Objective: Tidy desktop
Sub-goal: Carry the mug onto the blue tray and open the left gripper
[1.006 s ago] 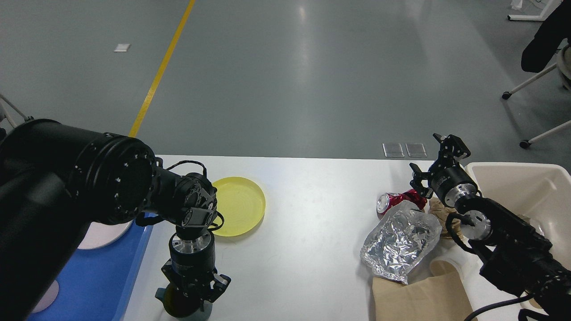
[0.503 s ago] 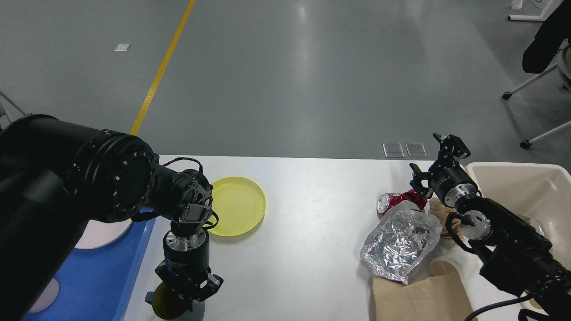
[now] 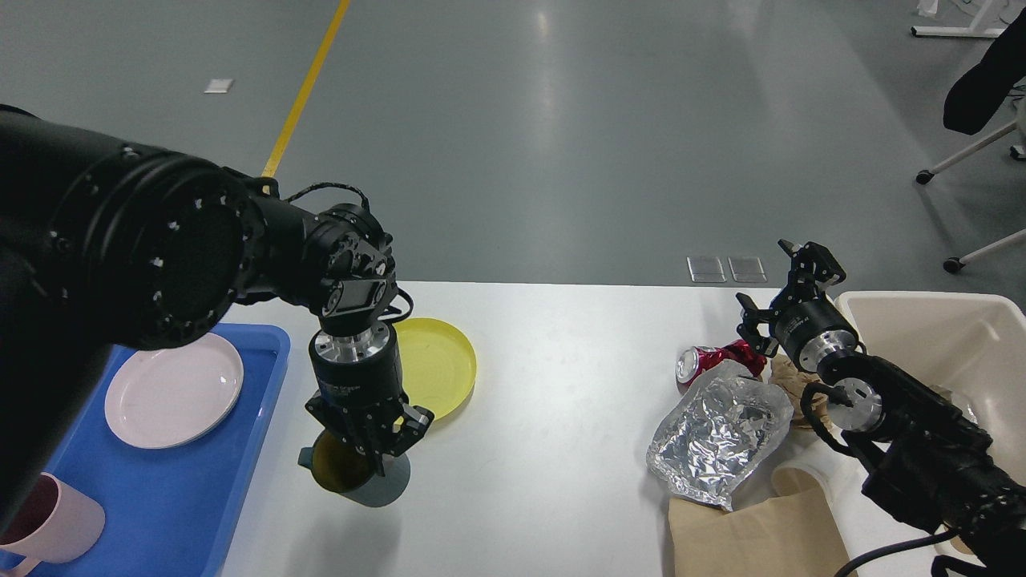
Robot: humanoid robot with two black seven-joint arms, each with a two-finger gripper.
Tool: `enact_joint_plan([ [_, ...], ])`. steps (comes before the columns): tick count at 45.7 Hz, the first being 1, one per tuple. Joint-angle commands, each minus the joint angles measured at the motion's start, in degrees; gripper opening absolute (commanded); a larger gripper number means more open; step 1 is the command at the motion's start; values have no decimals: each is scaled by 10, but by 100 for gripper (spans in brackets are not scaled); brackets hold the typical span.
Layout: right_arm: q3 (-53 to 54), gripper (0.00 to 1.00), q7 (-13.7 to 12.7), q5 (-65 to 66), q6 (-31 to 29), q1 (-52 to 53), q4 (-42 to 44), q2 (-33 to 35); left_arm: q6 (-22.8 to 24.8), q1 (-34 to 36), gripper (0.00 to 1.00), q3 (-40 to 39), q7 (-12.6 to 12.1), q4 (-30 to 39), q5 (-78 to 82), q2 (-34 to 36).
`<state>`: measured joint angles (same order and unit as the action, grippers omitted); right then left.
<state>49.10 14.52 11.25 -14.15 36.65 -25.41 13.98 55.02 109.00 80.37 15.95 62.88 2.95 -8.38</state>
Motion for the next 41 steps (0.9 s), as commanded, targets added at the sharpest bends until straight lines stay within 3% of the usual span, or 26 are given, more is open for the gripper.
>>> enact_joint_plan([
  [1,-1,100,0,0,0,0,0,0,0,13,0,4,0,1,0,42],
  [12,-1,100,0,0,0,0,0,0,0,-19,0,77,-5,-40,7,142],
  [20,-1,100,0,0,0,0,0,0,0,-91,0,93,-12,-115,12,202],
  [33,-1,100,0,0,0,0,0,0,0,-201,0,82,-25,-185,13,213],
  [41,0,100,0,0,0,0,0,0,0,-220,0,83,-25,-186,13,214],
])
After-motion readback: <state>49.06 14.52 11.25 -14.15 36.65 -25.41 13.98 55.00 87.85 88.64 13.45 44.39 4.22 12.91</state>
